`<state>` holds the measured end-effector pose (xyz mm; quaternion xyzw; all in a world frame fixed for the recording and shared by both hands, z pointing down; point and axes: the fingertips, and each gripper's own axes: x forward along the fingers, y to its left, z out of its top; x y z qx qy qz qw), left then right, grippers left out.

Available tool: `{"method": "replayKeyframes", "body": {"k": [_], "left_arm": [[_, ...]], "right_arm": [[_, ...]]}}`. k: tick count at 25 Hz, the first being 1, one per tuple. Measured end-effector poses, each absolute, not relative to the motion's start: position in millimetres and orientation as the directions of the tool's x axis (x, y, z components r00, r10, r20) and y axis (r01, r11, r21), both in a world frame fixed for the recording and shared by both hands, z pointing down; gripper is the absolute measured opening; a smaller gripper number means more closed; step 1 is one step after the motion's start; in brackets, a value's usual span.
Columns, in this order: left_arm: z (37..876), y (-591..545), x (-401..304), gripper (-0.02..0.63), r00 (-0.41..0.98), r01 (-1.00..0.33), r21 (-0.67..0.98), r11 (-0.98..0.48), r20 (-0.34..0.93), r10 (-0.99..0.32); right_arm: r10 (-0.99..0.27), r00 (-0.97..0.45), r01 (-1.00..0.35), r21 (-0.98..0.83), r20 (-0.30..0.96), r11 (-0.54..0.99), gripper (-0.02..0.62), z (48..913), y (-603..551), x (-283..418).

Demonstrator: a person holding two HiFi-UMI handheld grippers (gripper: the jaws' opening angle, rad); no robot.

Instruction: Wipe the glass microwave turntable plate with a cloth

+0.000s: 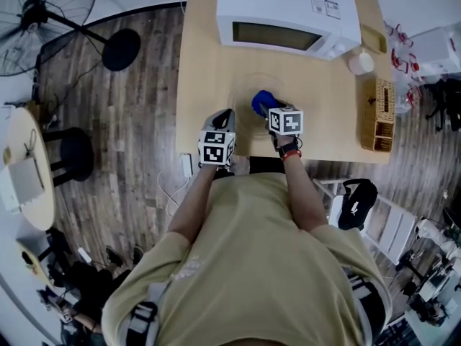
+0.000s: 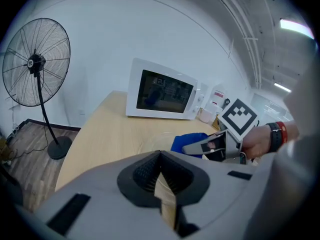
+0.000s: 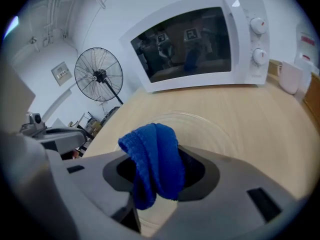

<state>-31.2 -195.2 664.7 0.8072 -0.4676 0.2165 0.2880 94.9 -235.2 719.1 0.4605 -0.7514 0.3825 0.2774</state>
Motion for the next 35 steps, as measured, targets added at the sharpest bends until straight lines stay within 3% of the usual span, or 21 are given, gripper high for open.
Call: {"method": "replayKeyframes", "body": {"k": [16,35], "left_arm": [[664,-182,-87,0.019,0.341,-0.94,0.241,-0.243,0.62,-0.707],[662,-180,-89,0.018,0.345,-0.938,0.24,-0.248,0.612,-0.712]], "right_arm": [[-0.343,-0.596,-0.764,-0.381,0.726,0.521,0.193,714,-233,-30],[-0.3,-0.551,-0.746,-0.298,0.779,0.596,0.192,734,-229,-36]]}}
